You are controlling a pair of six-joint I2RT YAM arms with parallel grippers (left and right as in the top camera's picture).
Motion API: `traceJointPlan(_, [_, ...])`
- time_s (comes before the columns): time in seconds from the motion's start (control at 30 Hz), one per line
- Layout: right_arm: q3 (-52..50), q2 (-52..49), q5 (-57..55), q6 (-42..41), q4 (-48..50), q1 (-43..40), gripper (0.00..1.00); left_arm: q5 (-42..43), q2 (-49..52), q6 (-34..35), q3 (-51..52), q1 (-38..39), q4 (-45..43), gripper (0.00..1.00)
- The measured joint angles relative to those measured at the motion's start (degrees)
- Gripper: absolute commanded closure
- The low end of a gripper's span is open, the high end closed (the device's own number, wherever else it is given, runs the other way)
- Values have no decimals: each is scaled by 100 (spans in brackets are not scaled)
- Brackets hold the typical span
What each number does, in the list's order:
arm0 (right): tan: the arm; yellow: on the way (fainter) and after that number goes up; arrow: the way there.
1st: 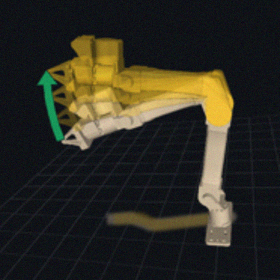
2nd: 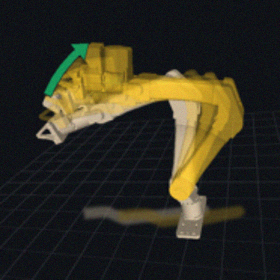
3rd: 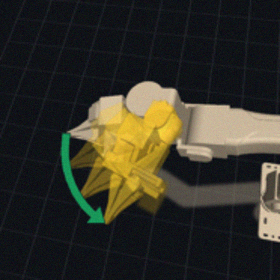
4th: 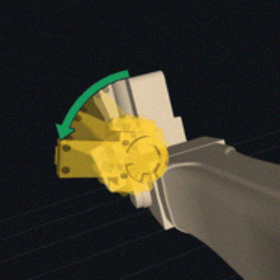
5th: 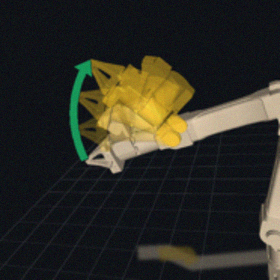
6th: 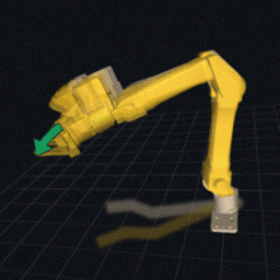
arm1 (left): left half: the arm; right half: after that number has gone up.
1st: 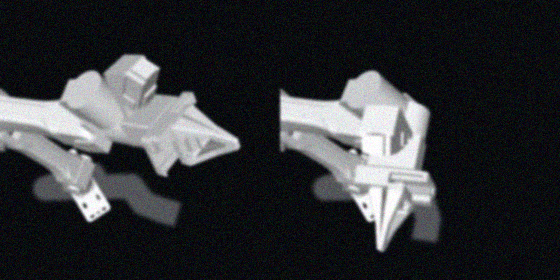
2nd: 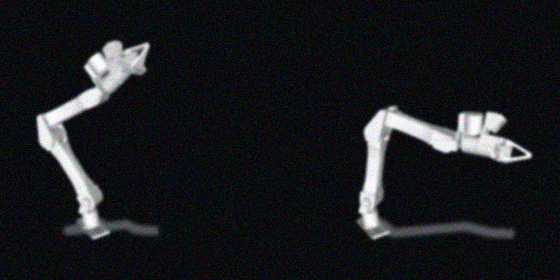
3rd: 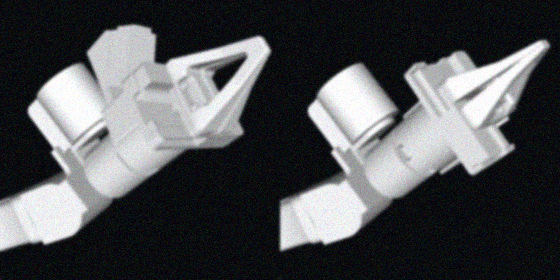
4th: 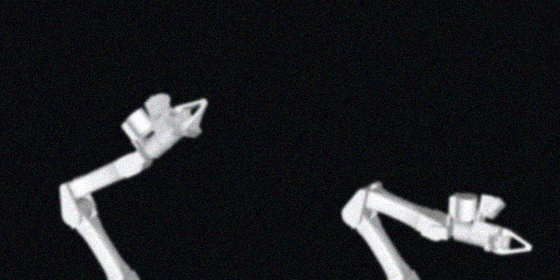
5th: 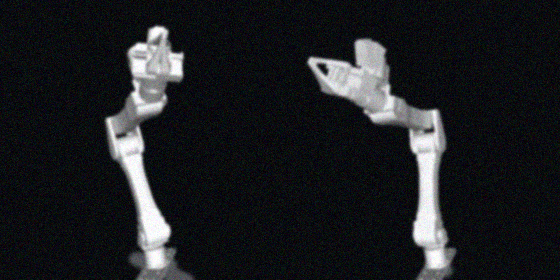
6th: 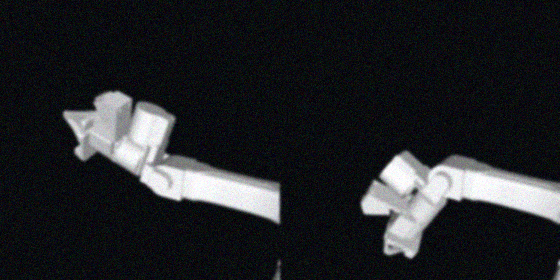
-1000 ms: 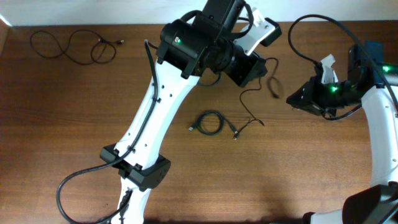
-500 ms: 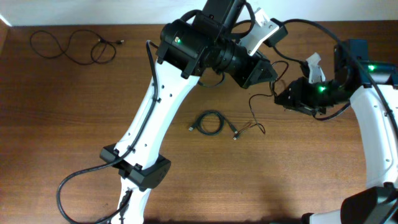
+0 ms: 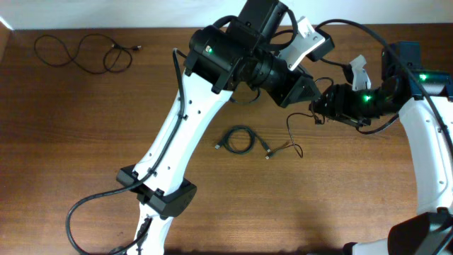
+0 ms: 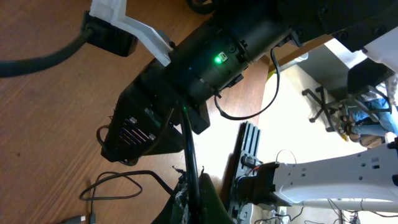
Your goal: Untangle cables
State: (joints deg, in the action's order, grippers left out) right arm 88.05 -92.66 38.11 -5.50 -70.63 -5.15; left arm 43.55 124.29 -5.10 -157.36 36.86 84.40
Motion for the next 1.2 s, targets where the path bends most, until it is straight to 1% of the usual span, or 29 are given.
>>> traceJointPlan(0.1, [0, 0, 55, -4, 4, 0, 33, -2, 0, 2, 0, -2, 0, 100])
traceJointPlan(0.17, [0, 0, 68, -4, 2, 0, 33, -2, 0, 2, 0, -2, 0, 100])
traceJointPlan(0.2, [0, 2, 81, -7, 2, 0, 35, -2, 0, 2, 0, 0, 0, 100])
traceJointPlan(0.23, [0, 0, 81, -2, 2, 2, 50, -2, 0, 2, 0, 0, 0, 100])
traceJointPlan(0.27, [0, 0, 81, -4, 2, 4, 71, -2, 0, 2, 0, 0, 0, 100])
traceJointPlan(0.33, [0, 0, 83, 11, -2, 44, 94, -2, 0, 2, 0, -2, -2, 100])
traceJointPlan(0.37, [0, 0, 83, -2, -2, 87, 96, -2, 0, 2, 0, -2, -4, 100])
traceJointPlan(0.5, [0, 0, 98, -11, -262, 243, 96, -136, 0, 2, 0, 0, -103, 100])
traceJointPlan(0.73, [0, 0, 348, 33, -809, 365, 96, -1075, 0, 83, 0, 0, -111, 100])
traceJointPlan(0.77, [0, 0, 560, 157, -903, 365, 96, -1388, 0, 166, 0, 0, -109, 100])
traceJointPlan(0.87, [0, -4, 1032, 520, -1259, 365, 96, -1871, 0, 267, 0, 0, -105, 100])
traceJointPlan(1.03, [0, -31, 1764, 1375, -1996, 365, 96, -2267, 0, 343, 0, 0, -105, 100])
traceJointPlan(1.07, [0, -33, 1878, 1543, -2197, 365, 96, -2328, 0, 345, 0, 0, -105, 100])
traceJointPlan(1.1, [0, -31, 2087, 1893, -2553, 365, 96, -2455, 0, 348, 0, 0, -103, 100])
traceJointPlan(1.2, [0, -31, 2356, 2380, -2647, 365, 96, -2793, 0, 417, 0, -2, -105, 100])
